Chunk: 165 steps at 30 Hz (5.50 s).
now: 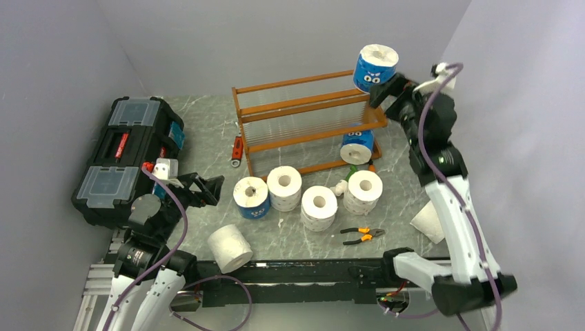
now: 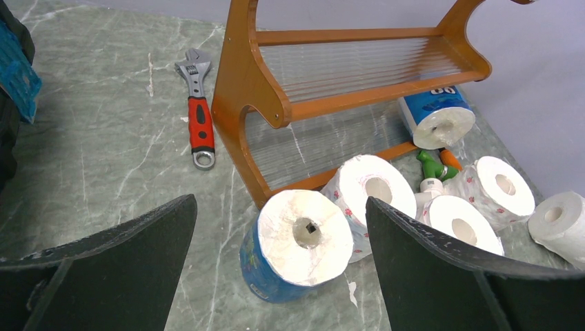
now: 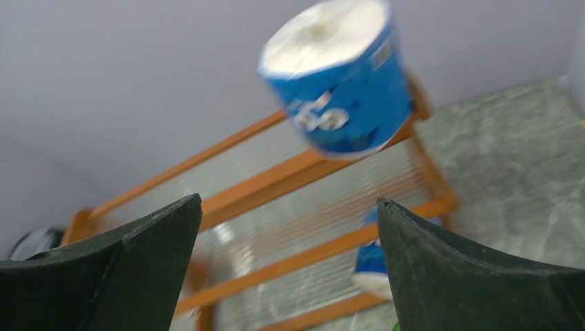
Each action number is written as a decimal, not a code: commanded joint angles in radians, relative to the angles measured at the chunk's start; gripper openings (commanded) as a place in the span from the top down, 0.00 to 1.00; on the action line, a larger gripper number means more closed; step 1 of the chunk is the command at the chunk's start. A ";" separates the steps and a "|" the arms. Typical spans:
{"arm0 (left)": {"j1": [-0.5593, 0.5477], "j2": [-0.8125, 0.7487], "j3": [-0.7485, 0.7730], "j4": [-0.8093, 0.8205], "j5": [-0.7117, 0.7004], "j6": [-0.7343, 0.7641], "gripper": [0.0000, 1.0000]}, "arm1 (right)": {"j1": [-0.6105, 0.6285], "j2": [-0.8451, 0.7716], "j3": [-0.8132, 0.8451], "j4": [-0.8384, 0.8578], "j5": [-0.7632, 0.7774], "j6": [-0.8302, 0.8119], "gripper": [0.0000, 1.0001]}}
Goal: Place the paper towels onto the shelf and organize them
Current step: Place the paper towel on the shelf, then pick up the paper towel from the center of the board.
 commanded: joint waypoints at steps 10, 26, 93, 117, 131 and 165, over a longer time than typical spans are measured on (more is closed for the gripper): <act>-0.003 0.025 0.011 0.009 0.005 0.011 0.01 | 0.541 -0.157 -0.384 0.015 0.029 0.021 0.05; -0.011 0.225 0.044 -0.084 0.049 -0.064 0.10 | 0.868 0.113 -0.343 0.139 0.123 -0.011 0.06; -0.246 0.776 0.091 -0.071 -0.160 -0.268 0.55 | 0.868 -0.246 -0.669 0.176 0.238 0.185 0.00; -0.247 0.535 0.274 -0.257 -0.189 -0.182 0.66 | 0.869 -0.114 -0.488 0.073 0.102 0.056 0.00; -0.300 0.499 0.302 -0.231 -0.145 -0.235 0.69 | 0.920 0.248 -0.067 -0.170 0.068 0.124 0.00; -0.306 0.439 0.245 -0.208 -0.136 -0.249 0.68 | 0.929 0.488 0.089 -0.247 0.086 0.165 0.20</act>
